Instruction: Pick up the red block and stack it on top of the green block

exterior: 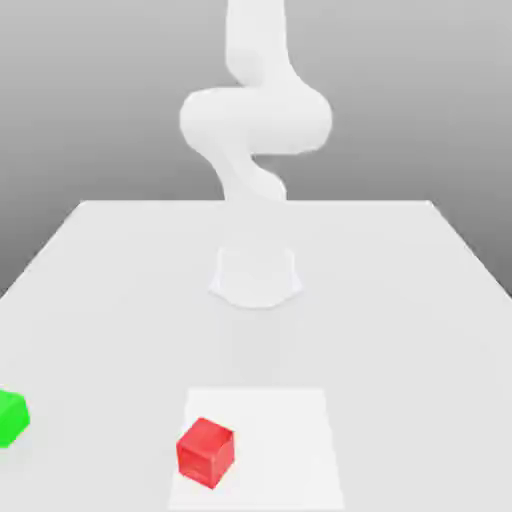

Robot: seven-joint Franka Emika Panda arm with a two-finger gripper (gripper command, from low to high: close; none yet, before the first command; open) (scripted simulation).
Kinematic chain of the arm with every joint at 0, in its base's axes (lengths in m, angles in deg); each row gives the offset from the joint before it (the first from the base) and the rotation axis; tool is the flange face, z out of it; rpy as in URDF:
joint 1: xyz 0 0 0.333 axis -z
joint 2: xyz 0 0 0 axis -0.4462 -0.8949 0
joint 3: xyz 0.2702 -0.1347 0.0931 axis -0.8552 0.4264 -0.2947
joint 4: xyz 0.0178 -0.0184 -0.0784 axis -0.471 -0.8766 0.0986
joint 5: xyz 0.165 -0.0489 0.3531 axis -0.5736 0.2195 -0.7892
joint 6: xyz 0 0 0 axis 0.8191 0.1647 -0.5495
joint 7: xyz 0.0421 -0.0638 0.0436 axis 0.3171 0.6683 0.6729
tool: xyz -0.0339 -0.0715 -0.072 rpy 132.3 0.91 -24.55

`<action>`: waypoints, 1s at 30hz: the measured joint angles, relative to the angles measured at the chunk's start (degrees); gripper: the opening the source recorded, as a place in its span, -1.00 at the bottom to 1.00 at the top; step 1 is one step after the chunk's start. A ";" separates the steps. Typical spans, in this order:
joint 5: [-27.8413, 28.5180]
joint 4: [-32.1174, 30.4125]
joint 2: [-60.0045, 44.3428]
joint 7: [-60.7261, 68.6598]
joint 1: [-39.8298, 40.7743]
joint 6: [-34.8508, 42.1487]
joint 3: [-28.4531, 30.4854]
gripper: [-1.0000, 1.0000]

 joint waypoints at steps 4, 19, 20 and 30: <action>0.82 -2.60 -8.66 -3.92 2.25 -3.88 -0.97 0.00; 2.12 -11.99 -39.82 -16.83 7.67 -17.87 -1.24 0.00; 1.81 -12.62 -41.88 -17.42 7.93 -18.82 -1.16 0.00; 0.97 -13.01 -59.62 -19.47 7.67 -31.27 -0.39 -1.00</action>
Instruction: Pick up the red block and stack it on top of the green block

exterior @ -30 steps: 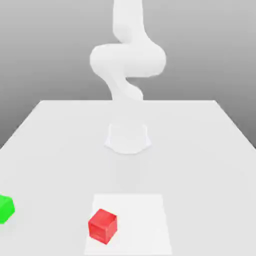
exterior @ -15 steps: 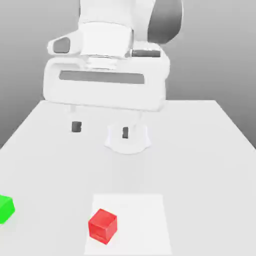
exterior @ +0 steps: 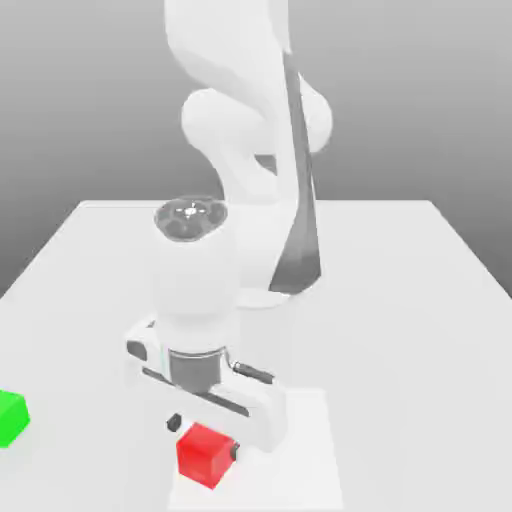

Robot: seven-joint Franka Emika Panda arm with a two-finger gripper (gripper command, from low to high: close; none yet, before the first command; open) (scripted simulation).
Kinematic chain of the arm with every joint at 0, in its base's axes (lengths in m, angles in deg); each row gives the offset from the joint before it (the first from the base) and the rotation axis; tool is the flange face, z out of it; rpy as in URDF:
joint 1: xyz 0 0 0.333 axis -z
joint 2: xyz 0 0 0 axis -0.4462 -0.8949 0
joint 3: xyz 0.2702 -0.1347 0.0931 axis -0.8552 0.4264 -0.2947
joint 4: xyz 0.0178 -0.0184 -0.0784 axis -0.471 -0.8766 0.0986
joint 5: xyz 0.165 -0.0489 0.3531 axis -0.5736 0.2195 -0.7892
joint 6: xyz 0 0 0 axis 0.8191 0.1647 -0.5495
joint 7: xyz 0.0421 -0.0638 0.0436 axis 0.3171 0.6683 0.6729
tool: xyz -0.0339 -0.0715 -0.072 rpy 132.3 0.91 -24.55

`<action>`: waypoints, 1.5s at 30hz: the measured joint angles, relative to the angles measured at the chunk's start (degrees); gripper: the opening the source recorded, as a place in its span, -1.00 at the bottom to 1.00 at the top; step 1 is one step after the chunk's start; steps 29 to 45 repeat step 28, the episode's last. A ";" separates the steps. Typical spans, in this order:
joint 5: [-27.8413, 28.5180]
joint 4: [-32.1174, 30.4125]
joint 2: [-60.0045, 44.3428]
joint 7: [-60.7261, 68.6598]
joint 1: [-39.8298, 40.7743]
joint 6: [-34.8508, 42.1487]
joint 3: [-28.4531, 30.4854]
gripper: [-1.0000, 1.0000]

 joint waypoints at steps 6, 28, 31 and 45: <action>0.10 -0.02 0.12 -0.11 0.08 0.05 -0.07 -1.00; -10.84 10.54 0.00 2.20 20.01 11.22 13.59 1.00; -10.84 10.54 0.00 2.20 20.01 11.22 13.59 1.00; -10.84 10.54 0.00 2.20 20.01 11.22 13.59 1.00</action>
